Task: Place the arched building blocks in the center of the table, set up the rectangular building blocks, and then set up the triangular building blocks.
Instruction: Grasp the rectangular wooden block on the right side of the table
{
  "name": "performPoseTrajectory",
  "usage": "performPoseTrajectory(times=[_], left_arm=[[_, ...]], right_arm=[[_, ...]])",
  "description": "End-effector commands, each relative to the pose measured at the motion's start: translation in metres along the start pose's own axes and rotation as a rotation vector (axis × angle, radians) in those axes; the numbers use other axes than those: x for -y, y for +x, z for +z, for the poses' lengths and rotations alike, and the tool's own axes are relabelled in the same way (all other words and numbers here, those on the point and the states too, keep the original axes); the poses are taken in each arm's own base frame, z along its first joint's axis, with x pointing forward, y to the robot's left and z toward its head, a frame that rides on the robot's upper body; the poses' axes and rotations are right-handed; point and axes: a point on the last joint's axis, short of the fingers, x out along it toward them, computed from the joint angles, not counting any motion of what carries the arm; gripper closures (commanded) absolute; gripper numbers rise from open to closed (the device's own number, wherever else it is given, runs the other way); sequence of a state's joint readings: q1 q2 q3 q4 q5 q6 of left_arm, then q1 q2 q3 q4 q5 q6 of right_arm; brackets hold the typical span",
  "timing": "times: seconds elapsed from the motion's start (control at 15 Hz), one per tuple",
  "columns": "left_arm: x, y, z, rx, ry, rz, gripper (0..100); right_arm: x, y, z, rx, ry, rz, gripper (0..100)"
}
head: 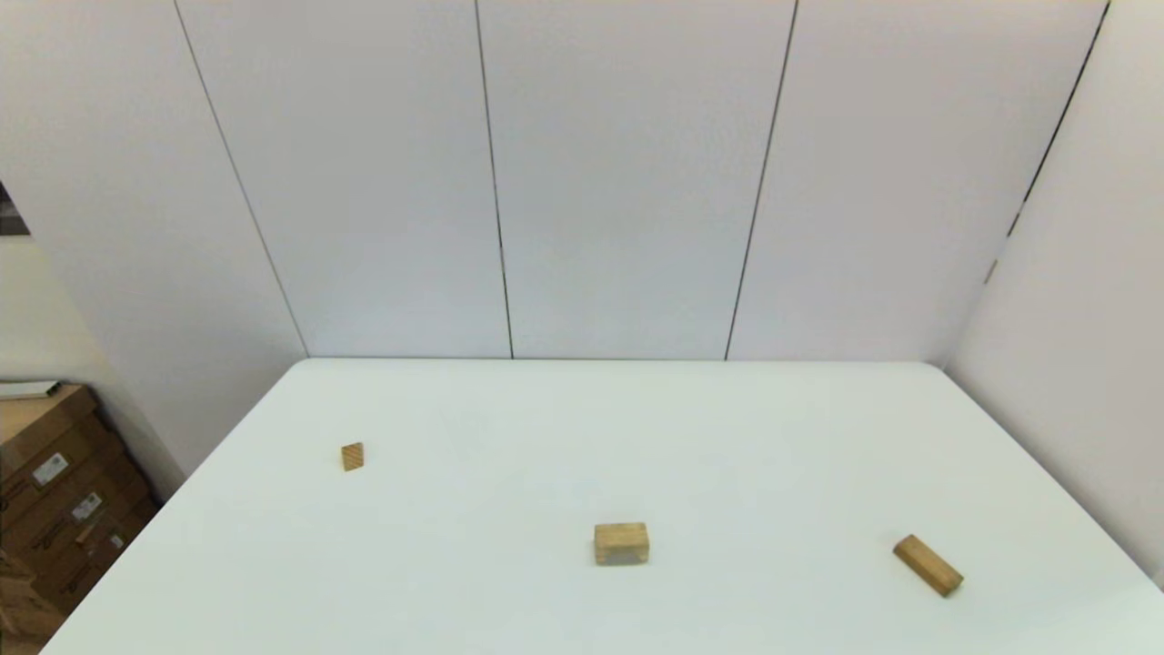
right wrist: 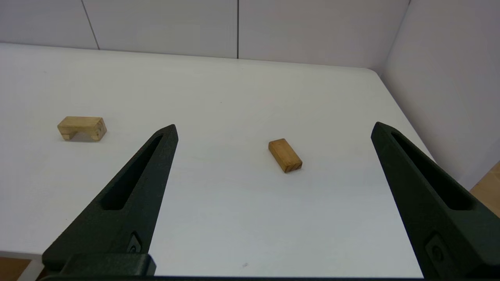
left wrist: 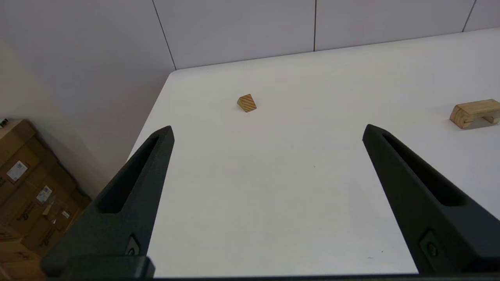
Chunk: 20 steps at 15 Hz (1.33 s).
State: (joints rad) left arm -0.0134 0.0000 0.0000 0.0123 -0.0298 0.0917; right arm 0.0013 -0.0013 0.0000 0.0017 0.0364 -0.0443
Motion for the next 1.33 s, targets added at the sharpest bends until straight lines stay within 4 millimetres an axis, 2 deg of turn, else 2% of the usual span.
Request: performPoseTrajectory(times=[0.07,1.33], left_arm=[[0.0000,0.0000,0.0000,0.000,0.000,-0.001,0],[0.0000,0.0000,0.0000,0.000,0.000,-0.001,0]], right_arm=[[0.0000,0.0001,-0.0004,-0.001,0.000,0.001,0],[0.0000,0.0001,-0.0004,-0.001,-0.002,0.001,0]])
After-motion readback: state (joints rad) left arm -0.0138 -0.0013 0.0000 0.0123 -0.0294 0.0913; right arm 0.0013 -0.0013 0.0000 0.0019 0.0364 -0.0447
